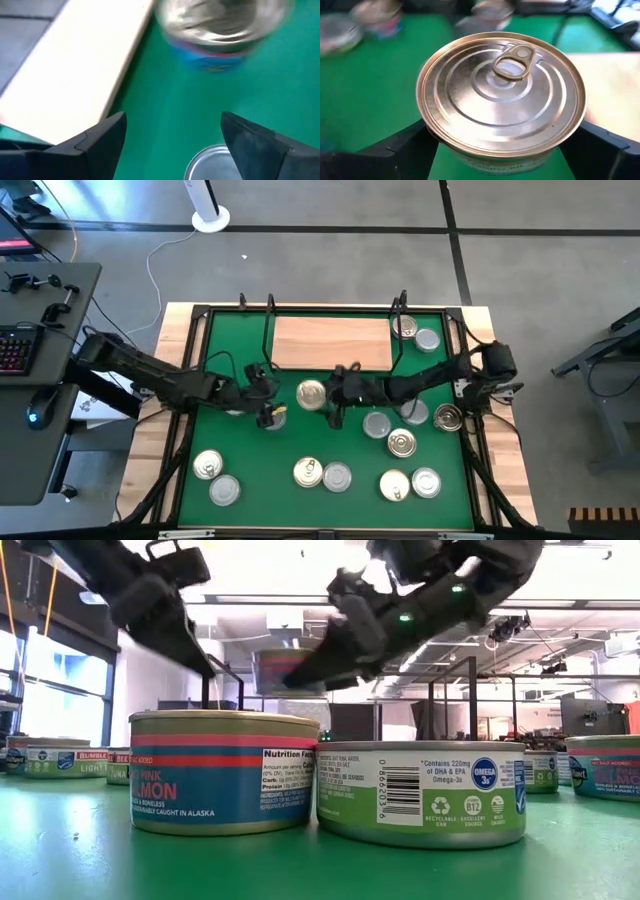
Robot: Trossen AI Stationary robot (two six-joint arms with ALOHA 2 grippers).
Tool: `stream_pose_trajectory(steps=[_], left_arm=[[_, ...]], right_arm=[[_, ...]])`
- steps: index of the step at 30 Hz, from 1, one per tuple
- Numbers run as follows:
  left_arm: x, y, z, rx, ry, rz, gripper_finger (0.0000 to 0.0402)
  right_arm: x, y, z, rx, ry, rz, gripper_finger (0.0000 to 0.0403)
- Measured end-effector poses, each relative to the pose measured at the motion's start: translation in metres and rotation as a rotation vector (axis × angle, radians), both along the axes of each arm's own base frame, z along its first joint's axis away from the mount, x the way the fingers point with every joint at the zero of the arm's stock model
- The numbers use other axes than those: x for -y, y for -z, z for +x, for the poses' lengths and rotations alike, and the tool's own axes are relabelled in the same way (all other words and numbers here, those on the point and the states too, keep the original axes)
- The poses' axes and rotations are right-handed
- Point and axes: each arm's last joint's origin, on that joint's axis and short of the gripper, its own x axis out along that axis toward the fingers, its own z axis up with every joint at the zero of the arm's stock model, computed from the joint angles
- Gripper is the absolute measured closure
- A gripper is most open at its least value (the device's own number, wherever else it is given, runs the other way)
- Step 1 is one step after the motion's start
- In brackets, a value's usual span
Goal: Stack canned seafood by type on shelf
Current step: Put the blue/pink tuna can on the shelf
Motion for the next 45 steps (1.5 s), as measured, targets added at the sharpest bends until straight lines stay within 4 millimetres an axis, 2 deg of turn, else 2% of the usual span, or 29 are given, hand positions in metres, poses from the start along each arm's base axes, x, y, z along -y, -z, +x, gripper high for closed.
stream_pose_trajectory(steps=[6, 11, 18, 21, 28, 35, 45], left_arm=[[0.007, -0.023, -0.026, 0.128, -0.094, 0.028, 0.0092], [0.007, -0.032, -0.045, 0.176, -0.165, 0.067, 0.0092], [0.009, -0.036, -0.051, 0.209, -0.171, 0.077, 0.0092], [0.011, -0.035, -0.050, 0.203, -0.165, 0.082, 0.0092], [0.012, -0.034, -0.050, 0.202, -0.164, 0.089, 0.0092], [0.012, -0.034, -0.050, 0.202, -0.164, 0.089, 0.0092], [0.012, -0.034, -0.050, 0.203, -0.165, 0.087, 0.0092]], right_arm=[[0.057, -0.006, 0.027, 0.019, 0.060, 0.062, 0.0051], [0.104, -0.011, 0.057, -0.013, 0.133, 0.059, 0.0051], [0.162, -0.005, 0.089, -0.063, 0.237, 0.072, 0.0051], [0.180, 0.004, 0.096, -0.104, 0.267, 0.081, 0.0051], [0.193, 0.004, 0.108, -0.101, 0.279, 0.077, 0.0051], [0.198, 0.008, 0.104, -0.141, 0.310, 0.085, 0.0024], [0.209, 0.012, 0.097, -0.183, 0.332, 0.126, 0.0023]])
